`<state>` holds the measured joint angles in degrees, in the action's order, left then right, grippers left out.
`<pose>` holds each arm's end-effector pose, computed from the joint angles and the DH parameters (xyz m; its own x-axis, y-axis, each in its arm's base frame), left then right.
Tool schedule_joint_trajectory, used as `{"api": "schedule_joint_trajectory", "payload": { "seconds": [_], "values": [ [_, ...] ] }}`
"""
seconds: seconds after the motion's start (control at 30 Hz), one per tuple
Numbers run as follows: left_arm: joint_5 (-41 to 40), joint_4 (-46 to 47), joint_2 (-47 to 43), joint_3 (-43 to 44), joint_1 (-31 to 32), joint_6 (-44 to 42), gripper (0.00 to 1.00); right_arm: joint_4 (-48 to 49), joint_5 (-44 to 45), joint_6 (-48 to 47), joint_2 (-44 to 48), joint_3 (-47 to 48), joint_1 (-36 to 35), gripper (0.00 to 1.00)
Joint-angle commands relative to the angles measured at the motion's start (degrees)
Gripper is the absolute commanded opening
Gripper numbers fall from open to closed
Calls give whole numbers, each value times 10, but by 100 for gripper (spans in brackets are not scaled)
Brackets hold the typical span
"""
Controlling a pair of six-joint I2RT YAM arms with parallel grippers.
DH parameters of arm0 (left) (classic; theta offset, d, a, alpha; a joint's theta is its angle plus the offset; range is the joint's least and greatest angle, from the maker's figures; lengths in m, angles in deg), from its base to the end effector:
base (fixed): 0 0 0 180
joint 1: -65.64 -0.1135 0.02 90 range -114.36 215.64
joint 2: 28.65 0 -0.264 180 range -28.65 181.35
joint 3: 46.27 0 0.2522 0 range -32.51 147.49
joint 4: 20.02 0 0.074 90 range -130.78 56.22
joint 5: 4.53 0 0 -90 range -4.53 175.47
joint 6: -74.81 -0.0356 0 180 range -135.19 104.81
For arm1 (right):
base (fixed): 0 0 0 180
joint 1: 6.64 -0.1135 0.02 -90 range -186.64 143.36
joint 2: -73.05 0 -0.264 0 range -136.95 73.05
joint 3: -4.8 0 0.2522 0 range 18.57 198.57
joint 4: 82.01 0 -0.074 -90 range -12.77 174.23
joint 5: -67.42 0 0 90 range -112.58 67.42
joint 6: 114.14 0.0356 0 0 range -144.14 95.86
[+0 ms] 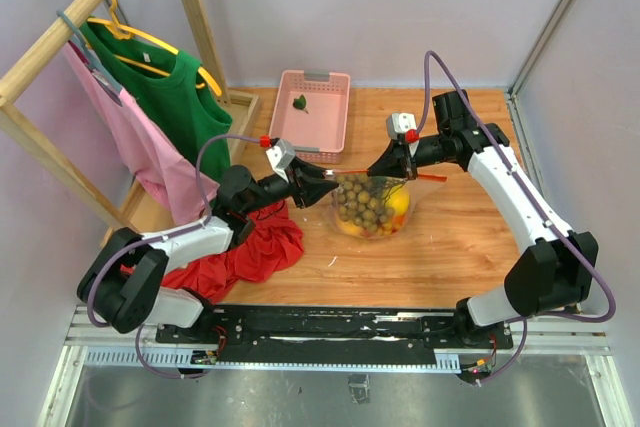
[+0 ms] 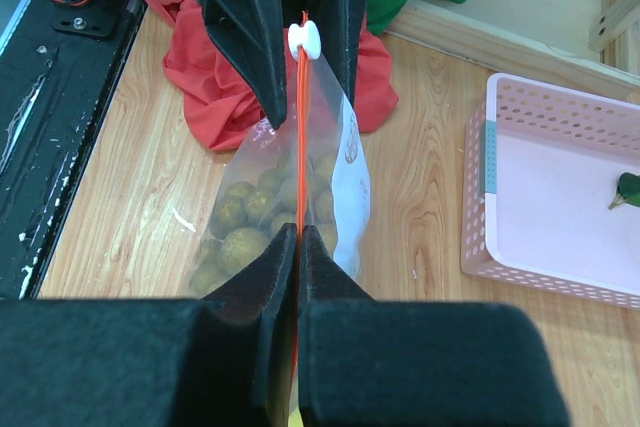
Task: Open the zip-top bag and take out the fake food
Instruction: Unzip the zipper food storage bag at the center of the board.
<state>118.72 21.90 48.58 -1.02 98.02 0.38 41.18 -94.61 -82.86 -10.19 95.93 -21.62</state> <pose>0.2241 -0.1652 0.2553 -0.1022 -0.2010 -0.9742 0.9099 0.3769 -0.1732 0.2758 0.1089 0.3462 0.2061 -0.2178 -0.9540 -0.9772 -0.0957 -0.1893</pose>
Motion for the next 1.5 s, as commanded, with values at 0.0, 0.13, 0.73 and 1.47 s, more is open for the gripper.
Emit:
{"api": "schedule_joint_trajectory", "payload": {
  "seconds": [0.0, 0.13, 0.73, 1.47],
  "values": [
    [7, 54, 9, 16, -1, 16, 34, 17, -35, 7, 9, -3, 6, 1],
    [12, 61, 15, 20, -1, 23, 9, 17, -30, 7, 8, -5, 6, 1],
    [8, -70, -2, 70, 18, -21, 0, 286, 79, 157, 76, -78, -96, 57],
    [-4, -86, -3, 77, 26, 2, 0, 346, 132, 187, 81, -118, -153, 33]
  ]
}}
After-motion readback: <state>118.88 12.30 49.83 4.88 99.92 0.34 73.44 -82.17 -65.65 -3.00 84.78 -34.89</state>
